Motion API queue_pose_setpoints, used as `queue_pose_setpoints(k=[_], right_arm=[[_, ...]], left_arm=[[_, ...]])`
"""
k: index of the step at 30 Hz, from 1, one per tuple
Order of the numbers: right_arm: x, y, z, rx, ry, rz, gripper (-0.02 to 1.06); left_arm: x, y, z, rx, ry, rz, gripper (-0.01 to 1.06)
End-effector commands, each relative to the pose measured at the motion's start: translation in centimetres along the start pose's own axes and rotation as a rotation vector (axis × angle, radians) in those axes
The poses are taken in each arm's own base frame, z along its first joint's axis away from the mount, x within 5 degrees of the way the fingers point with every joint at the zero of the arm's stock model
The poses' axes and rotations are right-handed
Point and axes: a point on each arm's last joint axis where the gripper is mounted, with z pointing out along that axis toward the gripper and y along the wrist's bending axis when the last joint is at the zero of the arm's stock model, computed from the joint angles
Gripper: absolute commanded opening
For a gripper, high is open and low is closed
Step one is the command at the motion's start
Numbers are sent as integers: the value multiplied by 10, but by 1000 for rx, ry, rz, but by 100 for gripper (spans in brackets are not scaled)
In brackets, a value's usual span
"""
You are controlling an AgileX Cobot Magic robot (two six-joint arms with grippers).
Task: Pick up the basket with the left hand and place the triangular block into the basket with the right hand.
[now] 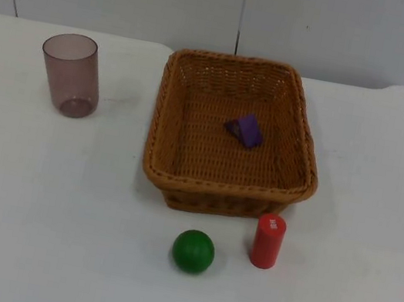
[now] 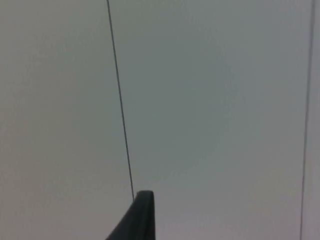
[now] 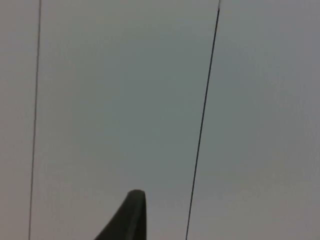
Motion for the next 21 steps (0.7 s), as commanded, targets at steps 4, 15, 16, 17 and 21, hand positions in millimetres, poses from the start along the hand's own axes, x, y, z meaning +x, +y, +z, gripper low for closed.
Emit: queue_pose_setpoints(k=[4,15,16,17,21], right_arm=[[1,7,-49,-50,-46,46,105],[9,20,-129,-132,-204,-34,105],[11,21,-137,-127,-216,-41,105],[14,21,-146,-126,-226,-46,105],[20,20,-152,-144,-195,-53,105]], left_arm=[[-3,-4,-79,34,-95,6,101],[26,-22,-204,-28,-236,89,101],[28,-25,-212,-16,-258,90,101],[30,-27,-219,1,-276,82,101],[43,-31,-237,36,-258,105,101]])
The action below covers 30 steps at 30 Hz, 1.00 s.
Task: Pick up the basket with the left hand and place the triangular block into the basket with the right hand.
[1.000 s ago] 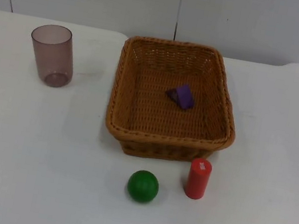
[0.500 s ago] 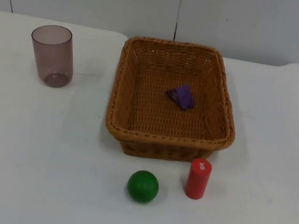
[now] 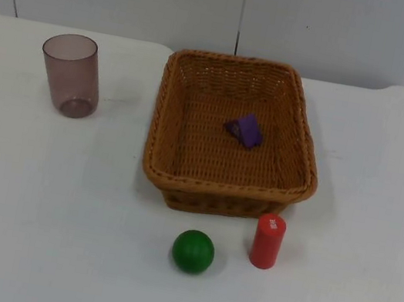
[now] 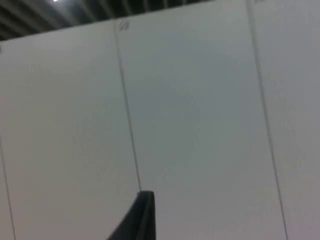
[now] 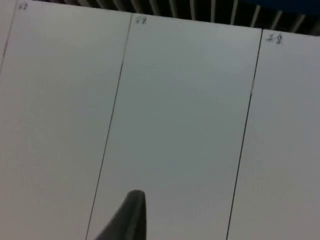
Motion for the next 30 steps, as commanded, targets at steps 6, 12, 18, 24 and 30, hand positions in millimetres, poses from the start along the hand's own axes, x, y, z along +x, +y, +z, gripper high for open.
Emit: queue_pose_setpoints(k=[6,12,18,24,30], right_arm=[[-2,-1,-23,-100,77,-6,105],[-7,-6,-32,-74,69,0,105],[-5,-6,-32,-74,97,6,105],[0,-6,-33,-70,150,-3,105],[6,-13,-29,12,185,51,105]], left_arm=[[14,1,-31,92,23,14,101],[20,6,-30,89,82,25,101],[21,3,-32,103,96,65,101],[27,3,-29,108,145,49,101],[46,2,-12,110,247,-13,101]])
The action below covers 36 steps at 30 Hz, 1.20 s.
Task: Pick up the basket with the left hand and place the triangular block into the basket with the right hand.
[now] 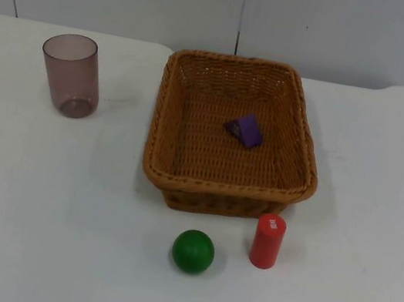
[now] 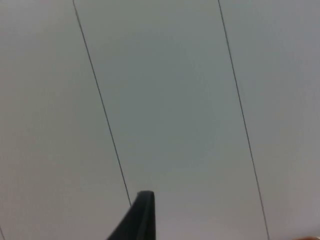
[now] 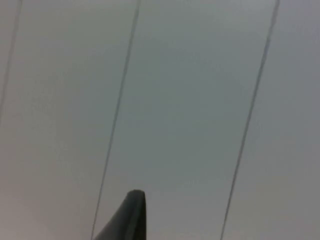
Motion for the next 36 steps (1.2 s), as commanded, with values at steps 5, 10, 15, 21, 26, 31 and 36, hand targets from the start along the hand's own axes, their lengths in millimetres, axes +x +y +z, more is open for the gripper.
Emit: queue_pose_setpoints(k=[5,10,15,21,26,31,36], right_arm=[[22,-9,24,87,134,97,105],[51,-9,51,89,278,104,105],[86,-6,77,66,429,113,105],[129,0,101,39,578,126,105],[159,3,114,34,675,145,105],[181,6,120,27,744,157,105],[198,9,123,19,801,160,105]], left_arm=[[28,1,32,5,168,-62,101],[56,2,58,-4,300,-103,101],[88,5,81,-31,435,-111,101],[125,5,104,-50,544,-129,101],[149,3,117,-50,600,-128,101],[171,1,126,-52,649,-156,101],[194,-1,131,-49,722,-157,101]])
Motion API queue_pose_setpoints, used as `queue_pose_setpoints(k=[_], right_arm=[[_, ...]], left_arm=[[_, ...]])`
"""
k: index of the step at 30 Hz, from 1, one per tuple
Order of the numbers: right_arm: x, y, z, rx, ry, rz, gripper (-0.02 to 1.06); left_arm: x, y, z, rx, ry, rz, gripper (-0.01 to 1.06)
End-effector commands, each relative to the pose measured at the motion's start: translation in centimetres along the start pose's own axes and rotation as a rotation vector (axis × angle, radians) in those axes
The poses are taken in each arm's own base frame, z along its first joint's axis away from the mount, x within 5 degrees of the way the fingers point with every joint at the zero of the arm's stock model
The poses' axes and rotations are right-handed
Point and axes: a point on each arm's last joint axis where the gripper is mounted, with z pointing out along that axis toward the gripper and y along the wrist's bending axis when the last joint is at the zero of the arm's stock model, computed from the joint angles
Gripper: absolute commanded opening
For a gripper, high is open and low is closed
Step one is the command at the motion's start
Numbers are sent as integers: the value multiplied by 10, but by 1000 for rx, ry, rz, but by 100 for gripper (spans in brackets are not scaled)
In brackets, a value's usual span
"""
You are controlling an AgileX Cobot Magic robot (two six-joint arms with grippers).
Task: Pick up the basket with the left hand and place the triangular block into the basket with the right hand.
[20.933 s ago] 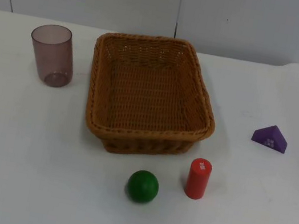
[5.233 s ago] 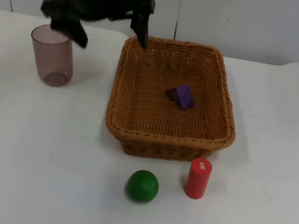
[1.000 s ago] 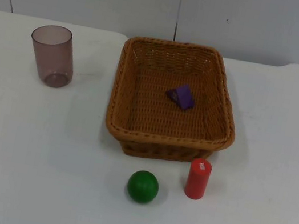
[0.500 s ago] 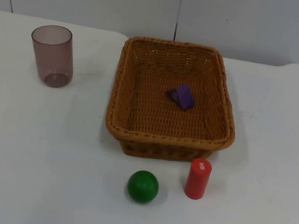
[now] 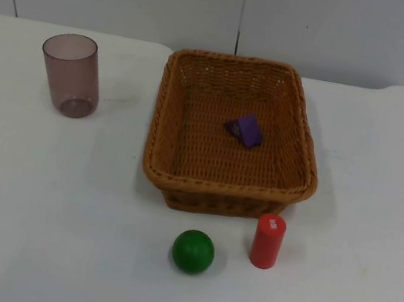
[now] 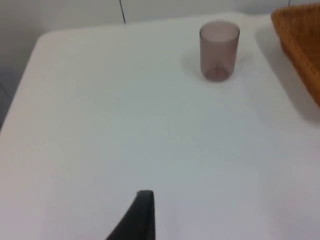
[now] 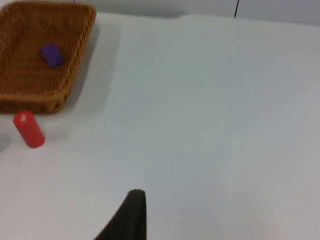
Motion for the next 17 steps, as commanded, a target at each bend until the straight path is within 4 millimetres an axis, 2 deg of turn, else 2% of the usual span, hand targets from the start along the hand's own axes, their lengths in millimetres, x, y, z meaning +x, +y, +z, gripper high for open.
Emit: queue_pose_setpoints(k=[1,9,17], right_arm=[[2,0,4,0,0,4,105],[2,0,13,2,-29,15,105],[2,0,13,2,-29,53,105]], left_arm=[[0,1,2,-19,-12,-8,101],[0,3,1,-42,-10,-36,101],[0,3,1,-42,-10,-36,101]])
